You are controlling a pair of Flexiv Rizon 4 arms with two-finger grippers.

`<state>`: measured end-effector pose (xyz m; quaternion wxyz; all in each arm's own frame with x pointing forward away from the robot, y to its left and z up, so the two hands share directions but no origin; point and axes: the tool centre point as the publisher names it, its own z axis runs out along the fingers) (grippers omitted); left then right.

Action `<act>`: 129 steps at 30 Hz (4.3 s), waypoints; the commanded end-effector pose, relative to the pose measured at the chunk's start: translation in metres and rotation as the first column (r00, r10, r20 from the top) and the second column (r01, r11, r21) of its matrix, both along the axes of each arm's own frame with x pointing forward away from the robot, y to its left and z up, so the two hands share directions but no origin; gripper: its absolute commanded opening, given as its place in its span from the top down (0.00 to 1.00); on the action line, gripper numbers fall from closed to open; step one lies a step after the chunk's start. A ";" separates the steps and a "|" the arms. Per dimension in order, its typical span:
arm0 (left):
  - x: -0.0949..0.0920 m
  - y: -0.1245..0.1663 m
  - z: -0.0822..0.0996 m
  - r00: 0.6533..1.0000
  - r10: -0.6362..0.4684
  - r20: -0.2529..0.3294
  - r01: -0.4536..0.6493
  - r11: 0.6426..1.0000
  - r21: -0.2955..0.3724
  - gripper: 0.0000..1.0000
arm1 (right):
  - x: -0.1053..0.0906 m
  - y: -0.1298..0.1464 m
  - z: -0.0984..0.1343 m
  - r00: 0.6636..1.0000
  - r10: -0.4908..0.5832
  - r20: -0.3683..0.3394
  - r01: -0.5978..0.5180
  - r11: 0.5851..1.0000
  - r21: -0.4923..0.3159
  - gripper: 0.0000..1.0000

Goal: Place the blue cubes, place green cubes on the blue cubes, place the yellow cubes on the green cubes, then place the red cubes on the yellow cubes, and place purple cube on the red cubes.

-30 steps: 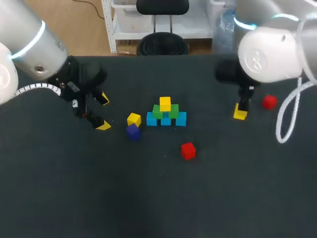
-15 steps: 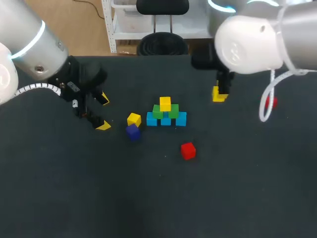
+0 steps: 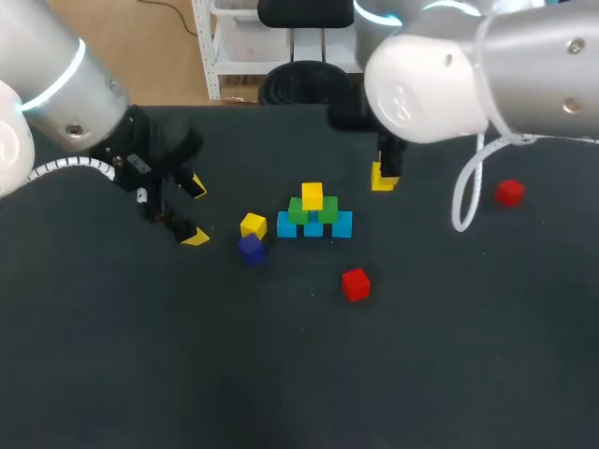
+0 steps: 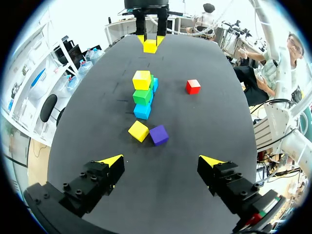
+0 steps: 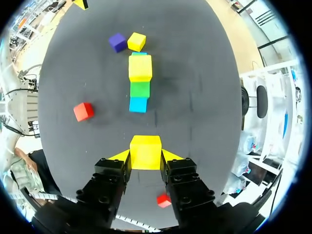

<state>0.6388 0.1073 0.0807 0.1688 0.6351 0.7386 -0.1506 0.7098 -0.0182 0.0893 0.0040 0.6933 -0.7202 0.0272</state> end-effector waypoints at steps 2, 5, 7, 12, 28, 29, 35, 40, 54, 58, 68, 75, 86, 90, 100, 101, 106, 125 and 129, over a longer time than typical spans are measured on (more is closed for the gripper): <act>0.000 0.001 0.000 1.000 -0.001 0.001 0.001 1.000 -0.002 0.00 | 0.005 0.010 -0.001 1.000 0.003 -0.018 -0.003 1.000 0.006 1.00; 0.000 0.001 0.000 1.000 -0.001 0.001 0.001 1.000 -0.002 0.00 | 0.005 0.014 -0.001 1.000 0.008 -0.021 -0.007 1.000 0.012 1.00; 0.000 0.001 0.000 1.000 -0.001 0.001 0.001 1.000 -0.002 0.00 | 0.004 0.017 0.000 1.000 0.010 -0.021 -0.010 1.000 0.017 1.00; 0.000 0.001 0.000 1.000 -0.001 0.001 0.001 1.000 -0.002 0.00 | 0.003 0.026 -0.001 0.999 0.024 -0.028 -0.023 1.000 0.013 1.00; 0.000 0.001 0.000 1.000 -0.001 0.001 0.001 1.000 -0.002 0.00 | -0.008 0.041 -0.008 0.999 0.007 -0.047 -0.008 1.000 -0.010 1.00; 0.000 0.001 0.000 1.000 -0.001 0.001 0.001 1.000 -0.002 0.00 | -0.009 0.042 -0.009 0.999 0.007 -0.050 -0.008 1.000 -0.011 1.00; 0.000 0.001 0.000 1.000 -0.001 0.001 0.001 1.000 -0.002 0.00 | -0.010 0.047 -0.011 0.998 0.015 -0.061 -0.017 1.000 -0.019 1.00; 0.000 0.001 0.000 1.000 -0.001 0.001 0.001 1.000 -0.002 0.00 | -0.009 0.050 -0.013 0.998 0.020 -0.065 -0.022 0.999 -0.026 1.00; 0.000 0.001 0.000 1.000 -0.001 0.001 0.001 1.000 -0.002 0.00 | -0.008 0.057 -0.015 0.997 0.022 -0.075 -0.025 0.999 -0.038 1.00; 0.000 0.001 0.000 1.000 -0.001 0.001 0.001 1.000 -0.002 0.00 | -0.008 0.058 -0.017 0.997 0.022 -0.078 -0.025 0.999 -0.040 1.00; 0.000 0.001 0.000 1.000 -0.001 0.001 0.001 1.000 -0.002 0.00 | -0.009 0.060 -0.020 0.996 0.025 -0.084 -0.028 0.999 -0.045 1.00; 0.000 0.001 0.000 1.000 -0.001 0.001 0.001 1.000 -0.002 0.00 | -0.008 0.062 -0.020 0.996 0.026 -0.086 -0.030 0.999 -0.045 1.00; 0.000 0.001 0.000 1.000 -0.001 0.001 0.001 1.000 -0.002 0.00 | -0.008 0.062 -0.025 0.995 0.023 -0.093 -0.027 0.999 -0.046 1.00; 0.000 0.001 0.000 1.000 -0.001 0.001 0.001 1.000 -0.002 0.00 | -0.007 0.062 -0.026 0.995 0.022 -0.095 -0.026 0.999 -0.045 1.00; 0.000 0.001 0.000 1.000 -0.001 0.001 0.001 1.000 -0.002 0.00 | -0.005 0.064 -0.027 0.995 0.023 -0.094 -0.028 0.998 -0.050 1.00; 0.000 0.001 0.000 1.000 -0.001 0.001 0.001 1.000 -0.002 0.00 | -0.005 0.064 -0.027 0.995 0.022 -0.094 -0.027 0.998 -0.051 1.00; 0.000 0.001 0.000 1.000 -0.001 0.001 0.001 1.000 -0.002 0.00 | -0.004 0.065 -0.027 0.995 0.021 -0.092 -0.026 0.998 -0.052 1.00; 0.000 0.001 0.000 1.000 -0.001 0.001 0.001 1.000 -0.002 0.00 | -0.004 0.066 -0.029 0.996 0.016 -0.087 -0.022 0.998 -0.062 1.00; 0.000 0.001 0.000 1.000 -0.001 0.001 0.001 1.000 -0.002 0.00 | -0.004 0.066 -0.029 0.996 0.016 -0.087 -0.021 0.998 -0.061 1.00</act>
